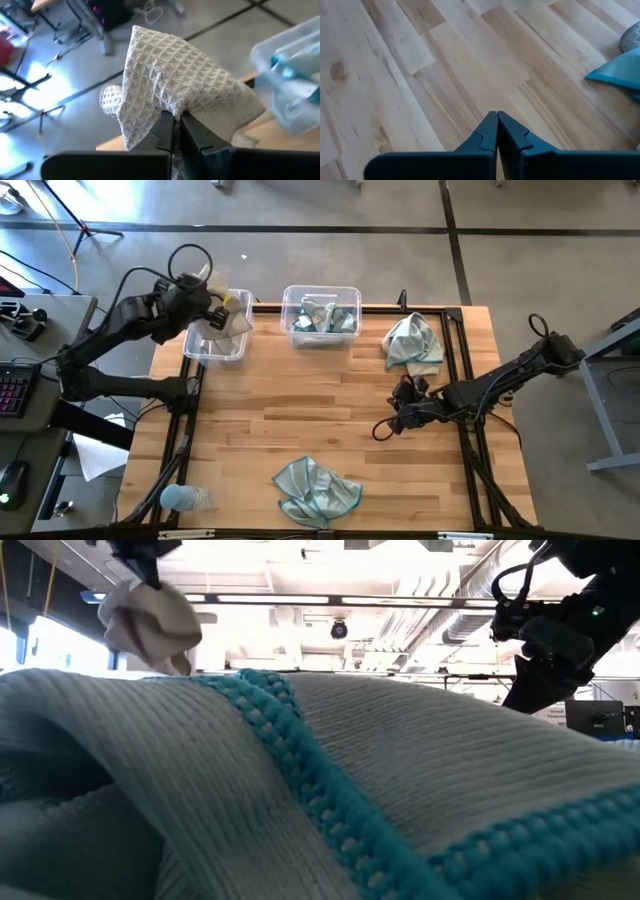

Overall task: Sort microfiber towel by color & place in baskets
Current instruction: Put the bottom brown microfiber cloth into the left transparent bin

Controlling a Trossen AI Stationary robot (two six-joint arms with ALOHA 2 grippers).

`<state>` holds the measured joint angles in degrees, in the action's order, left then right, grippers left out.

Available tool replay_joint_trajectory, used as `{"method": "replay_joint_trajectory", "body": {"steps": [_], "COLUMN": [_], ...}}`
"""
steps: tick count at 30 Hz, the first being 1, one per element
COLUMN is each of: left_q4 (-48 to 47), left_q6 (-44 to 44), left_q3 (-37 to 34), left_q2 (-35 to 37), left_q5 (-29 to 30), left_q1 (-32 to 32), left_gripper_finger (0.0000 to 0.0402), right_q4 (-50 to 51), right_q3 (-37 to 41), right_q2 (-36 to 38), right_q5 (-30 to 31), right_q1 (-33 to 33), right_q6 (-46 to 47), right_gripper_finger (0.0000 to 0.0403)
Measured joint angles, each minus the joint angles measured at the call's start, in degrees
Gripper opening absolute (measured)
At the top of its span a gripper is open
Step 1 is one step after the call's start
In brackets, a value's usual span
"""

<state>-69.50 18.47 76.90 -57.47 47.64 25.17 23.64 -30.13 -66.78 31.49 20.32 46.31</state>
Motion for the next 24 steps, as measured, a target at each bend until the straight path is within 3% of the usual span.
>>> {"method": "replay_joint_trajectory", "body": {"steps": [9,18,24], "left_q4": [1.0,13.4,17.9], "left_q6": [3.5,2.4,2.3], "left_q3": [-11.6,-25.1,-30.1], "left_q2": [0.0,0.0,0.0], "left_q5": [-3.3,-10.6,-16.2], "left_q1": [5.5,9.9,14.7], "left_gripper_finger": [0.0000,0.0000,0.0000], "right_q4": [0.0,-0.6,-0.8], "right_q3": [0.0,0.0,0.0], "right_q2": [0.0,0.0,0.0], "right_q5": [0.1,0.1,0.1], "right_q1": [0.0,0.0,0.0], "right_q6": [0.2,0.1,0.2], "right_gripper_finger": [0.0000,0.0000,0.0000]}}
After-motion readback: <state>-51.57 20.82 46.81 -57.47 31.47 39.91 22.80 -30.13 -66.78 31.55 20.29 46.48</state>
